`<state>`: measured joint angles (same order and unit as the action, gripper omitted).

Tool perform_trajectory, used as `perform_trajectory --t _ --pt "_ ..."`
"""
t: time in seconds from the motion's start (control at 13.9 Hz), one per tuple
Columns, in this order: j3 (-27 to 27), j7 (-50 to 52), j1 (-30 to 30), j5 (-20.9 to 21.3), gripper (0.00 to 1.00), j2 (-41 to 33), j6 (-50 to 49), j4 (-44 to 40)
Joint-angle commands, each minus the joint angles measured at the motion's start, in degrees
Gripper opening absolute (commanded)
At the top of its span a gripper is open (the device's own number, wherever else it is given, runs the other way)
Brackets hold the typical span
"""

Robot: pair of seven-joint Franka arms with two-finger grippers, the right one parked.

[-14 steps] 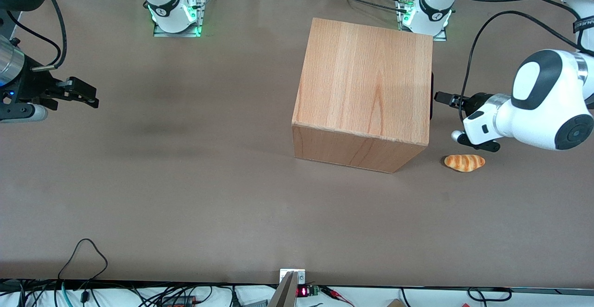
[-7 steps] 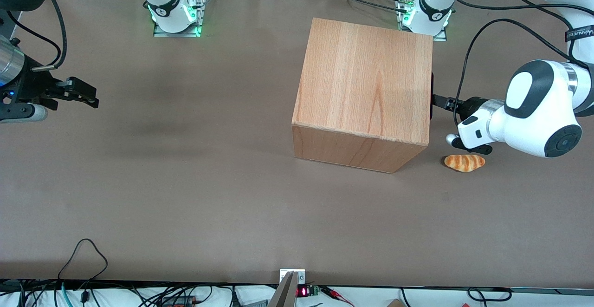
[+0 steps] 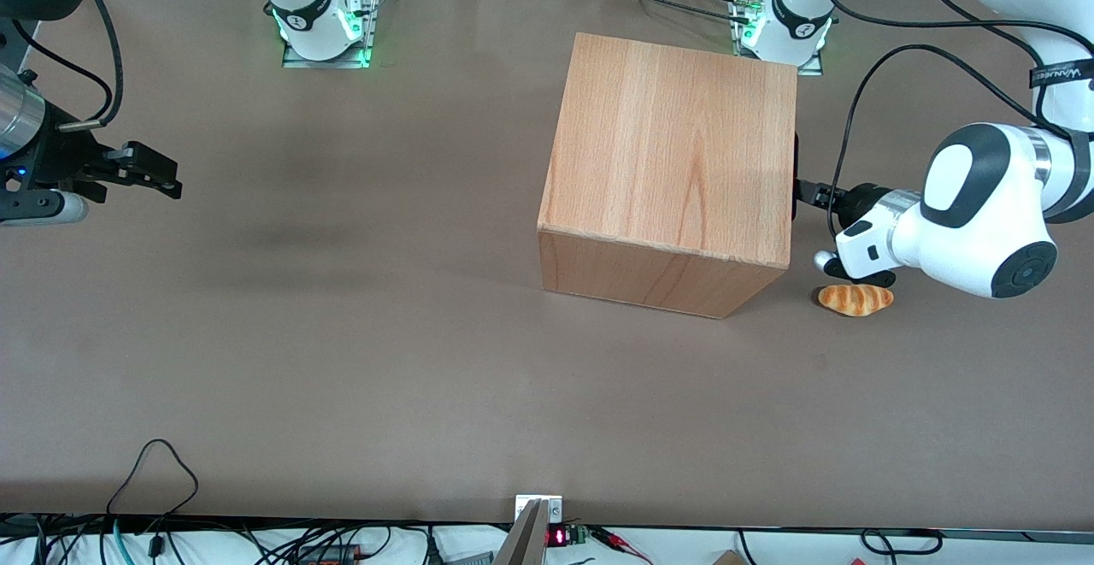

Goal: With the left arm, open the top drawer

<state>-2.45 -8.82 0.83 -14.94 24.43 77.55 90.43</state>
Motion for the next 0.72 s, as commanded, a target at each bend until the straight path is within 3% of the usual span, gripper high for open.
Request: perform_trajectory --t 0.0,0.65 --pt "0.2 -1.7 0.0 -1.3 1.0 0.3 1.6 0.3" --pt "0.3 -5.4 -1.0 -0.3 1.0 1.1 5.1 0.4"
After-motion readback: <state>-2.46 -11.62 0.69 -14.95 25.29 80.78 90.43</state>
